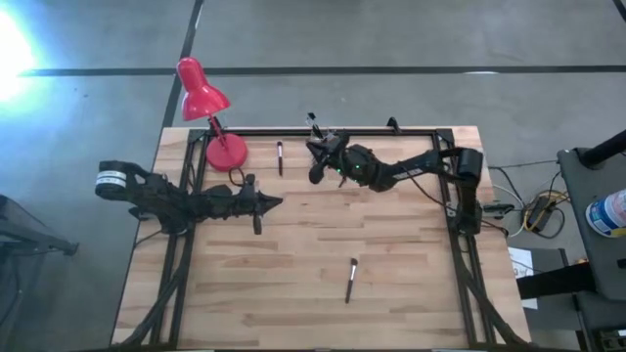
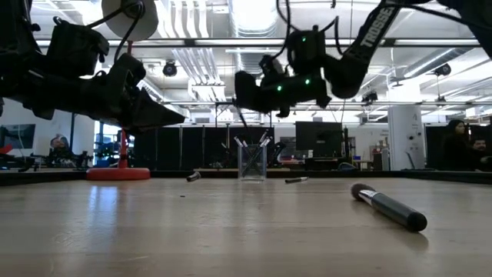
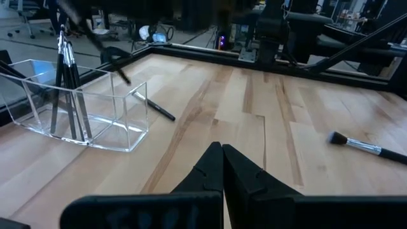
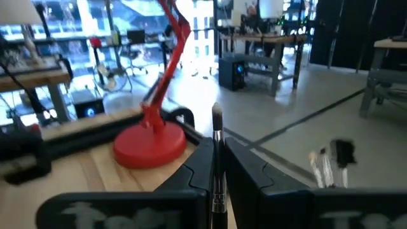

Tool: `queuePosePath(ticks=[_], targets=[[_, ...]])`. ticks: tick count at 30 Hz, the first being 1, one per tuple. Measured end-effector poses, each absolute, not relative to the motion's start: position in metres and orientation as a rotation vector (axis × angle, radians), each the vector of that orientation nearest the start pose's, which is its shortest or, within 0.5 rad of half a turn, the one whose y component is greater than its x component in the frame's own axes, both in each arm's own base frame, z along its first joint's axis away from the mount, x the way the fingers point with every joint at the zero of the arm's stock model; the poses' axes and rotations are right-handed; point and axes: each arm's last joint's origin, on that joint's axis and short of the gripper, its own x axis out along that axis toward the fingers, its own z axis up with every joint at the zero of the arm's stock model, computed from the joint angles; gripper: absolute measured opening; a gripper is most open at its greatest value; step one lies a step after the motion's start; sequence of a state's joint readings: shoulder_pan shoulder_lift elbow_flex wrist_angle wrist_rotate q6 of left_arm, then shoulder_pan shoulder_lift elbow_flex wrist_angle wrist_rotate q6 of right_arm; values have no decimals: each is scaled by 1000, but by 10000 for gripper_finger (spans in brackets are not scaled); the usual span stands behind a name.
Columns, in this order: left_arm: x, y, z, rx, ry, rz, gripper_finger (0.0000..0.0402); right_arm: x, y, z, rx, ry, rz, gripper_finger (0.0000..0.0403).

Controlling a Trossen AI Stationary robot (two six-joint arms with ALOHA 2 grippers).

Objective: Put items in baskets/containers
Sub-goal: Put the black eyeshadow brush into the transparent organizer

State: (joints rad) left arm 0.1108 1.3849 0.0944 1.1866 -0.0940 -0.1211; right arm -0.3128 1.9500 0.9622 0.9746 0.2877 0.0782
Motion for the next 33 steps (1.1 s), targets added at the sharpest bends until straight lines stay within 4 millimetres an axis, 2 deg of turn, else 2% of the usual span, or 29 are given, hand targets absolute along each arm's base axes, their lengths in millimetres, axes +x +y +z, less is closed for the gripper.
queuePosePath(ticks=[7, 17, 27, 33], targets=[[191, 24, 134, -122, 94, 211, 0, 380, -138, 158, 45, 44, -618, 27], [191, 24, 134, -121, 98, 211, 0, 374, -137, 146, 78, 89, -624, 27], [191, 24, 134, -122, 97, 211, 0, 373, -137, 142, 114, 113, -633, 28], [191, 24, 134, -123, 97, 211, 0, 372, -137, 141, 123, 122, -637, 48]])
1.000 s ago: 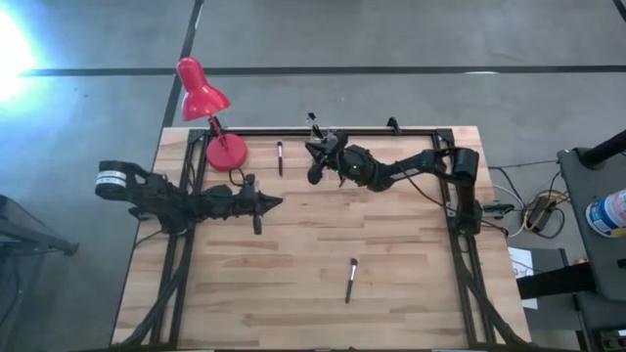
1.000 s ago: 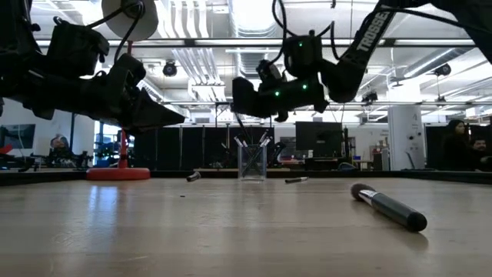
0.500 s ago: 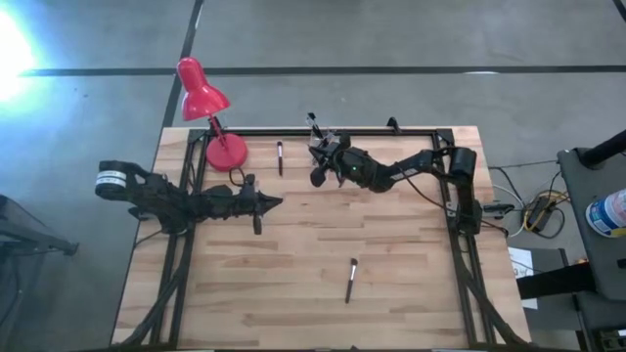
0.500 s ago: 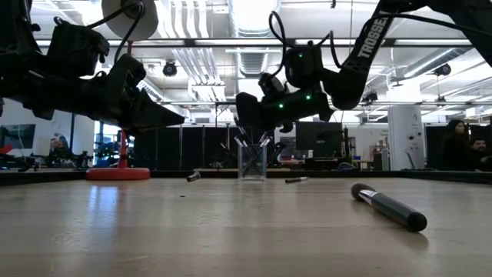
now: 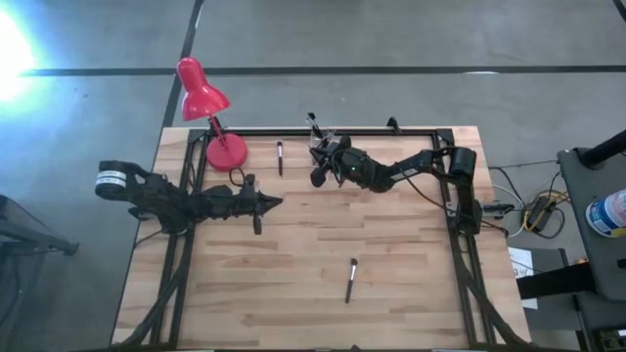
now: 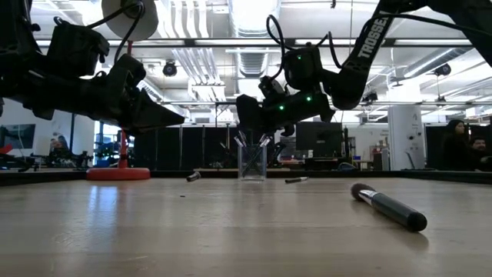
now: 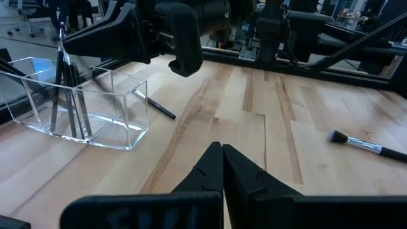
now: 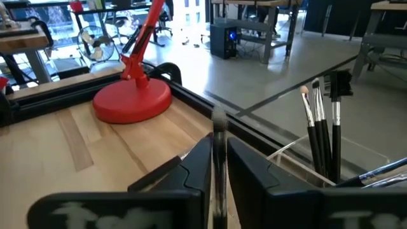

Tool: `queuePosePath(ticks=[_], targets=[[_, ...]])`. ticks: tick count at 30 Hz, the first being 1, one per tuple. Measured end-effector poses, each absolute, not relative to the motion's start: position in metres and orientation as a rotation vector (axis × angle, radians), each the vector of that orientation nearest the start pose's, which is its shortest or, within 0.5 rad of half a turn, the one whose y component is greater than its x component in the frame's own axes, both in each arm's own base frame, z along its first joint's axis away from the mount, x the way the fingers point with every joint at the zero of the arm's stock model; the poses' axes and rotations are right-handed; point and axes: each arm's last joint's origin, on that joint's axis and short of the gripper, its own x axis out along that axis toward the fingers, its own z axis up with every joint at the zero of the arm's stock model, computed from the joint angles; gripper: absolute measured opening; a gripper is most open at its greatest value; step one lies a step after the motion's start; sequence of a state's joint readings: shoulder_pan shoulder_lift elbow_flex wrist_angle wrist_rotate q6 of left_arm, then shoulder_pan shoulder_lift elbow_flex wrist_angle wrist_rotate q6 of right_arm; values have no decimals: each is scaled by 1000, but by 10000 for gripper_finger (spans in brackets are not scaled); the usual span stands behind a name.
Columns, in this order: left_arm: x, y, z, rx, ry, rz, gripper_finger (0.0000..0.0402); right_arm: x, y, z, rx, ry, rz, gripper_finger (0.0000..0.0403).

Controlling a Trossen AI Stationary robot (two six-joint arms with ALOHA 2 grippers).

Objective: Put items in baskets/containers
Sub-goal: Put the black eyeshadow brush into the transparent organizer, then put the black blush brush into the transparent organizer

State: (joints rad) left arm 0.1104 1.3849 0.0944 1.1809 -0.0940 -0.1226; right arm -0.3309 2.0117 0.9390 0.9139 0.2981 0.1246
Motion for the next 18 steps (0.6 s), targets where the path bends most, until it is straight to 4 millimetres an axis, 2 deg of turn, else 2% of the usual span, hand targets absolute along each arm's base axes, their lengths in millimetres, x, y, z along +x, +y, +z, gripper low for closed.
queuePosePath(ticks=[10, 14, 18], targets=[[191, 24, 134, -124, 96, 211, 0, 372, -136, 142, 97, 148, -635, 86], [191, 24, 134, -140, 95, 212, 0, 366, -135, 160, 86, 181, -634, 81], [196, 24, 137, -184, 88, 214, 0, 353, -127, 181, 44, 259, -615, 49]])
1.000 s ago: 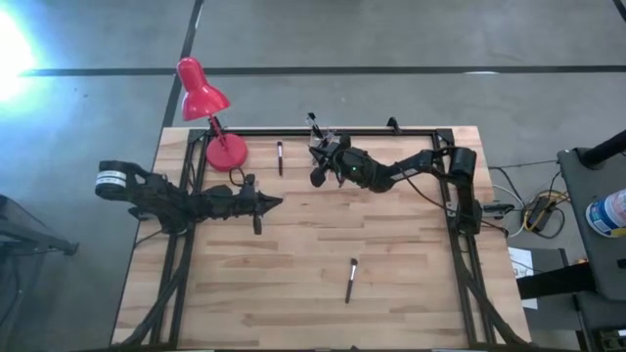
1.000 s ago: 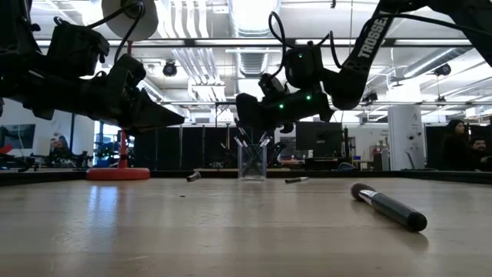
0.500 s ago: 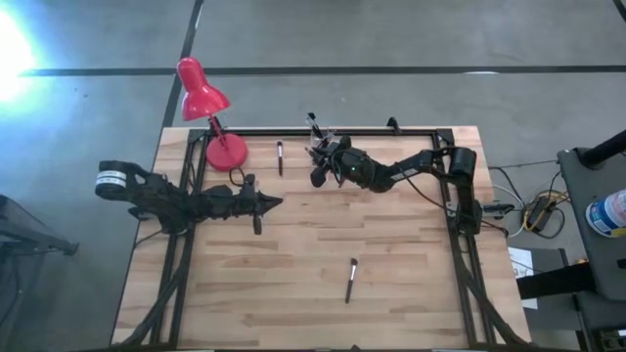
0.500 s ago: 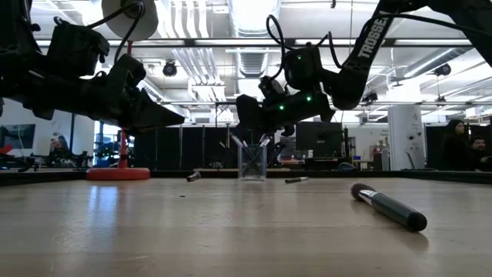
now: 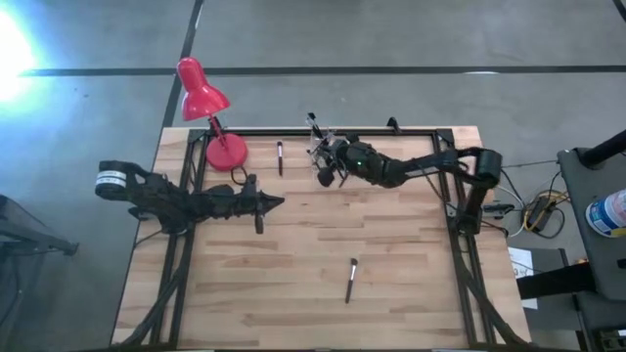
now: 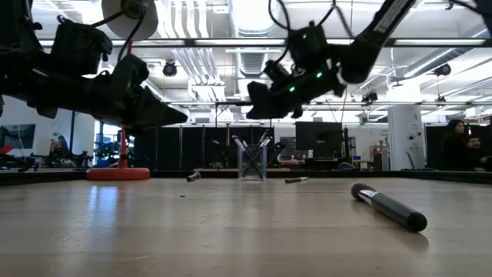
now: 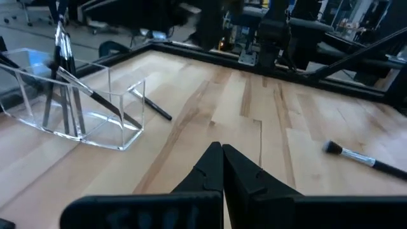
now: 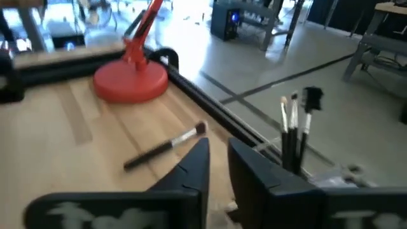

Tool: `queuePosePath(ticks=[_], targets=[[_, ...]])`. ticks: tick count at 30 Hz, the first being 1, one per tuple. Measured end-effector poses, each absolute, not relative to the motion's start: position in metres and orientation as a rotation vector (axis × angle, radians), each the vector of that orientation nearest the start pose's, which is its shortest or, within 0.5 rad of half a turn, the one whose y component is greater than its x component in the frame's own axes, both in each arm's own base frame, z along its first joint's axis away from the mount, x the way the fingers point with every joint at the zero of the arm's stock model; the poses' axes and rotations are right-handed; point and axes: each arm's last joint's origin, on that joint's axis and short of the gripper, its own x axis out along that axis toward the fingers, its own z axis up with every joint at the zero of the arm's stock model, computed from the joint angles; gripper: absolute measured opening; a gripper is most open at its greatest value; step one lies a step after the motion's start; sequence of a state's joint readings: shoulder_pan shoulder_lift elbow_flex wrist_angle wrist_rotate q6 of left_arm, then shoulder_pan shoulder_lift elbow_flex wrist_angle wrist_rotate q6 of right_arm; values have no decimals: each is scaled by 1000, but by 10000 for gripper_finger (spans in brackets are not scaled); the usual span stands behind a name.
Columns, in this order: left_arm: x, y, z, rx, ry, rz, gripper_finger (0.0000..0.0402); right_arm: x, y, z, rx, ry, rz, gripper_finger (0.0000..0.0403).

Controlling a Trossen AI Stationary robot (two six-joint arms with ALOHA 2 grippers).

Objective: Put items in baskets/containers
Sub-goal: Put the black blush brush into the transparent organizer

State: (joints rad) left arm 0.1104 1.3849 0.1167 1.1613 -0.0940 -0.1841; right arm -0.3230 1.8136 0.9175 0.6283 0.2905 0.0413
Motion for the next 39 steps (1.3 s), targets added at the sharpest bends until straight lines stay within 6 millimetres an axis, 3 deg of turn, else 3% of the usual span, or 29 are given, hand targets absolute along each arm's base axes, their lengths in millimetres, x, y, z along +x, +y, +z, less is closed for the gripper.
queuePosePath(ticks=[3, 9, 13, 18, 23, 31, 39], targets=[[204, 26, 138, -188, 136, 241, 0, 338, -115, 190, 13, 263, -593, 18], [227, 36, 143, -175, 221, 427, 0, 298, -95, 190, 46, 219, -577, 9], [236, 53, 144, -243, 224, 532, 0, 277, -82, 184, 45, 161, -552, 8], [237, 76, 129, -330, 285, 652, 0, 257, -74, 178, 44, 100, -562, 8], [245, 91, 122, -373, 314, 755, 9, 251, -72, 176, 40, 79, -568, 8], [255, 107, 118, -408, 332, 923, 71, 251, -71, 177, 43, 73, -567, 8], [246, 122, 110, -450, 346, 1009, 96, 251, -71, 177, 44, 75, -568, 8]])
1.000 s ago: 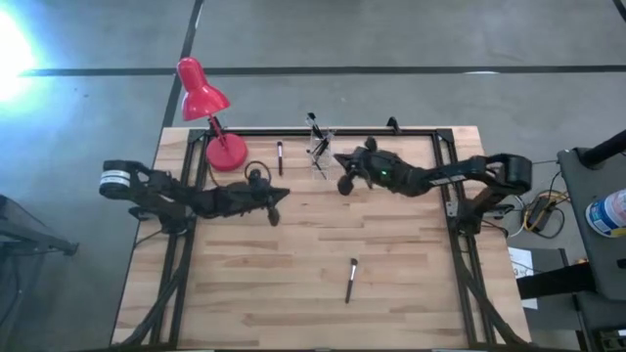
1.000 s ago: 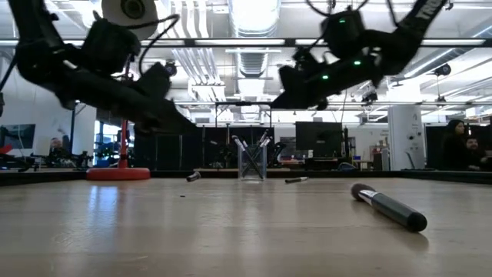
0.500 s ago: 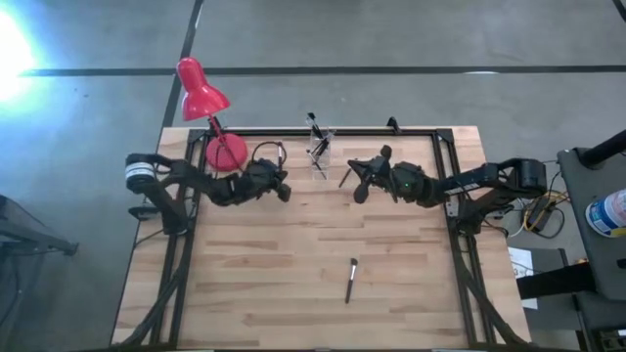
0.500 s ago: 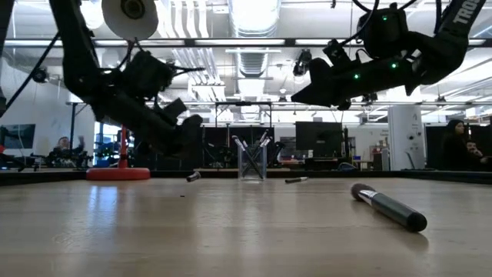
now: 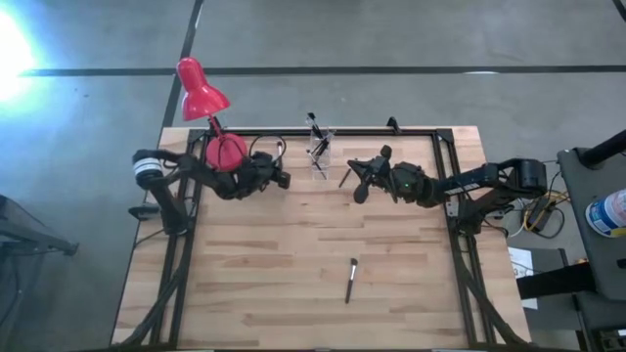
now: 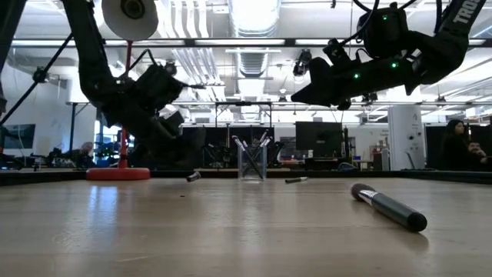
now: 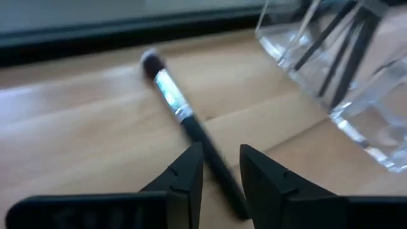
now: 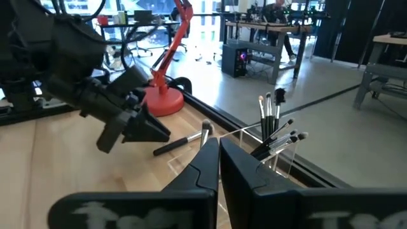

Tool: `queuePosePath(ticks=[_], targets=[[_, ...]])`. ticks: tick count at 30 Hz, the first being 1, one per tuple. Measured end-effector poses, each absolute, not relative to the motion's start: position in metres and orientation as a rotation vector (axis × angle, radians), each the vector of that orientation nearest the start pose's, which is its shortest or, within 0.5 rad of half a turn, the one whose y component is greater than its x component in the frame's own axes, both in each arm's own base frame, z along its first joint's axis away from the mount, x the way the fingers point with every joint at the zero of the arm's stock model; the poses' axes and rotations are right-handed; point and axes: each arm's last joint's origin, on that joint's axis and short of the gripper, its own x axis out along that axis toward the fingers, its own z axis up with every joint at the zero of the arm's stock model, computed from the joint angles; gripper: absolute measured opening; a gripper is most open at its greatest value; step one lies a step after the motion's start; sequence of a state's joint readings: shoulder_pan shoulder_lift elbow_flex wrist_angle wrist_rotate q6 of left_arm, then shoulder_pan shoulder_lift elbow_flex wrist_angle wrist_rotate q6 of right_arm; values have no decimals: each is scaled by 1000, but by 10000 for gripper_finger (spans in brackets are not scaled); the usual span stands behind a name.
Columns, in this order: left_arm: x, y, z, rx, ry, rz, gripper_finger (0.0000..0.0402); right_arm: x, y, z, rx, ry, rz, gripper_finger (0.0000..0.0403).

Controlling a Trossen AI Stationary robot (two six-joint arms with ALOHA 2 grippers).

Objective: Put items in baskets/containers
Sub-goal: Put the black blush brush into the transparent organizer

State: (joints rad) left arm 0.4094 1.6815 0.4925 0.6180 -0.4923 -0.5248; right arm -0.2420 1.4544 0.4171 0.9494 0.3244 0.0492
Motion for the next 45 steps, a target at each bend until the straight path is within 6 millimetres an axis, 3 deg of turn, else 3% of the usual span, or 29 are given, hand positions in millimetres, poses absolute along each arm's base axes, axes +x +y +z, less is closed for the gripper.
queuePosePath(ticks=[9, 18, 25, 31, 38, 45], targets=[[257, 132, 101, -489, 397, 1003, 97, 251, -71, 177, 48, 68, -568, 8], [263, 137, 91, -367, 513, 1034, 95, 251, -71, 177, 48, 69, -568, 8], [252, 131, 80, -275, 725, 995, 34, 251, -71, 177, 47, 69, -568, 8], [236, 115, 74, -236, 798, 964, 31, 251, -71, 177, 47, 75, -568, 8], [207, 84, 80, -286, 635, 905, 31, 251, -70, 177, 44, 78, -563, 8], [182, 51, 95, -383, 344, 690, 31, 252, -66, 176, 47, 77, -537, 8]])
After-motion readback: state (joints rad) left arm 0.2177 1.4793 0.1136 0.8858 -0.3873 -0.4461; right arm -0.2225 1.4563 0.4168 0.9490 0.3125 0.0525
